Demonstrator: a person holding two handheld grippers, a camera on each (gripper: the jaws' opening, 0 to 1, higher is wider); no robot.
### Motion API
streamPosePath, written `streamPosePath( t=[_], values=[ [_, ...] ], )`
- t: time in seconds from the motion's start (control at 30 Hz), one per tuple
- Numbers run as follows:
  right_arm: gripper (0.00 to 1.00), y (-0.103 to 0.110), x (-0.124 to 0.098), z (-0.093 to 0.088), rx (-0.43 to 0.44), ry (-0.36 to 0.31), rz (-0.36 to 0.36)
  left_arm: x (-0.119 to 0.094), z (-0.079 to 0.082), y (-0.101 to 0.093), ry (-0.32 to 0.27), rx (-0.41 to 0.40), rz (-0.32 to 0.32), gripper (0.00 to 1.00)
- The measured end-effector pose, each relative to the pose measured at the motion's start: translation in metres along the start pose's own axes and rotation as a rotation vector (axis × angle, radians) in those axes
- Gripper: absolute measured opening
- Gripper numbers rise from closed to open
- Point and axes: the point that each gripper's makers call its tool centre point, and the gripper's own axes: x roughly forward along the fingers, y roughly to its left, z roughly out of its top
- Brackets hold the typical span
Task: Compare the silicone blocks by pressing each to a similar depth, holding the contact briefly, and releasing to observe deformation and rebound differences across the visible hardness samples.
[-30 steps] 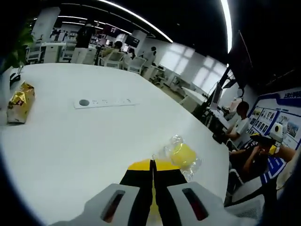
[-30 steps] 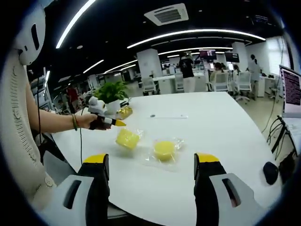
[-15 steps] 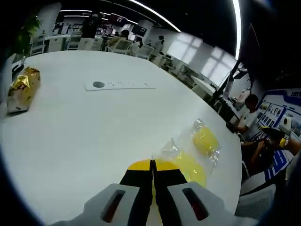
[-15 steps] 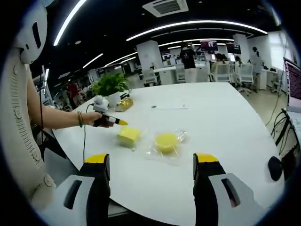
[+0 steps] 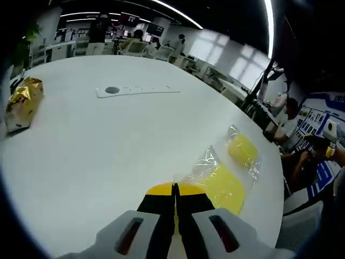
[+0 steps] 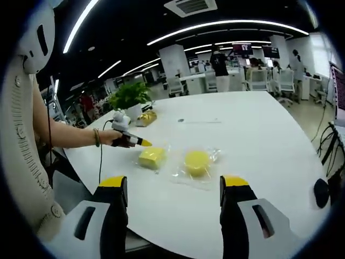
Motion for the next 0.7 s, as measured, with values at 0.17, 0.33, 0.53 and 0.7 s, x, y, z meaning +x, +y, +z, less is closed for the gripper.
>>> streamPosePath(
  t=[0.17,0.33,0.53,0.7],
  values=[
    [0.64,0.001,-0.001,0.002,-0.003,-0.013,0.006,-0.006,0.001,0.006,-0.023,-0.026,0.044,0.14],
    [0.64,0.007,-0.002,0.001,-0.011,-0.012,0.018,-0.018,0.002,0.004,-0.045,-0.027,0.078,0.30],
    [0.64,0.014,-0.005,0.006,-0.025,-0.036,0.043,-0.045,0.006,-0.018,-0.078,0.017,0.083,0.36],
    [0.63,0.020,-0.006,0.010,-0.050,-0.059,0.072,-0.072,0.012,-0.039,-0.128,0.049,0.095,0.37]
  ],
)
